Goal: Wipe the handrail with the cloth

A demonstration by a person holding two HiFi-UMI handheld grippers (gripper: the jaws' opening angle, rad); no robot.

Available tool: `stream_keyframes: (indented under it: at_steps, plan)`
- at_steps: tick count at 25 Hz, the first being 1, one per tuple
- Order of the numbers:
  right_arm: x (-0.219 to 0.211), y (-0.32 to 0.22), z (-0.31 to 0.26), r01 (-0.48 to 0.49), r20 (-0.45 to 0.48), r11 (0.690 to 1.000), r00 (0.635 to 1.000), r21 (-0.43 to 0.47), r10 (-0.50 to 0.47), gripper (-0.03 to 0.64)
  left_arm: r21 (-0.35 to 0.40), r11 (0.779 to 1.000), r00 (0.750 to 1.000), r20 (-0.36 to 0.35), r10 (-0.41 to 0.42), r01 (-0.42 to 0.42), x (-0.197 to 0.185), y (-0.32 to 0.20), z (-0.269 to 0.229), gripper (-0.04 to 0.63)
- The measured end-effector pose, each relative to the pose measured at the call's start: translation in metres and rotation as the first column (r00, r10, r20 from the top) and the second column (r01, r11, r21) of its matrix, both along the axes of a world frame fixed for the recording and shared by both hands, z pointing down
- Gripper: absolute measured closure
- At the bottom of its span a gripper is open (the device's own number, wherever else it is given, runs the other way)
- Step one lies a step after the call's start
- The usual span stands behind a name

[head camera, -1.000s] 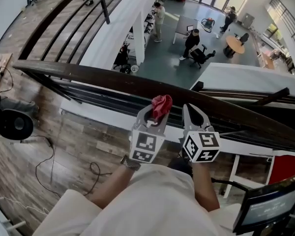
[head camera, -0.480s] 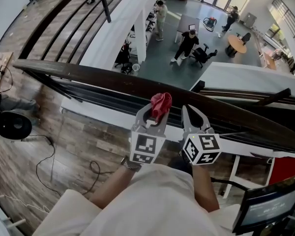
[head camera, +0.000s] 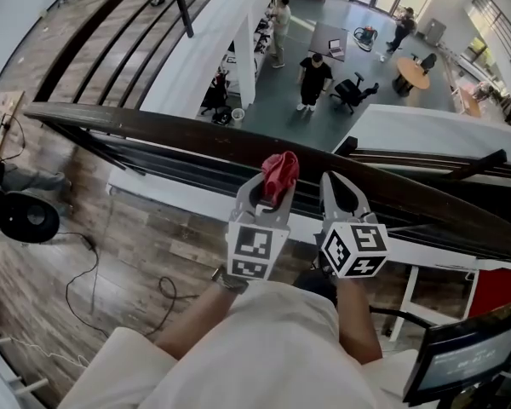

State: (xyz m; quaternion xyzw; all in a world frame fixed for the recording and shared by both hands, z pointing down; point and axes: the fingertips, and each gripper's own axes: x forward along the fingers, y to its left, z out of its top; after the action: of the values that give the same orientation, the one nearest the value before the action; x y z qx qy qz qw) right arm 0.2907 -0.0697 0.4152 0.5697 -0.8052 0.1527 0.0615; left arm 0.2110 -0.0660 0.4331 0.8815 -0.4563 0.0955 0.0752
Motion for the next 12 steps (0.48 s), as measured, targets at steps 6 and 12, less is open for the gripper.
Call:
stream_keyframes:
  at_steps: [6,12]
  plan:
    - [0.014,-0.009,-0.003,-0.058,-0.013,0.998,0.998,-0.016,0.058,0.614,0.013,1.0,1.0,-0.009,0.0,0.0,-0.003,-0.004,-0.008,0.468]
    - [0.017,-0.013,-0.005,-0.079,-0.02,0.997,0.997,-0.013,0.079,0.614,0.003,1.0,1.0,-0.003,0.015,-0.015,0.003,-0.009,-0.015,0.468]
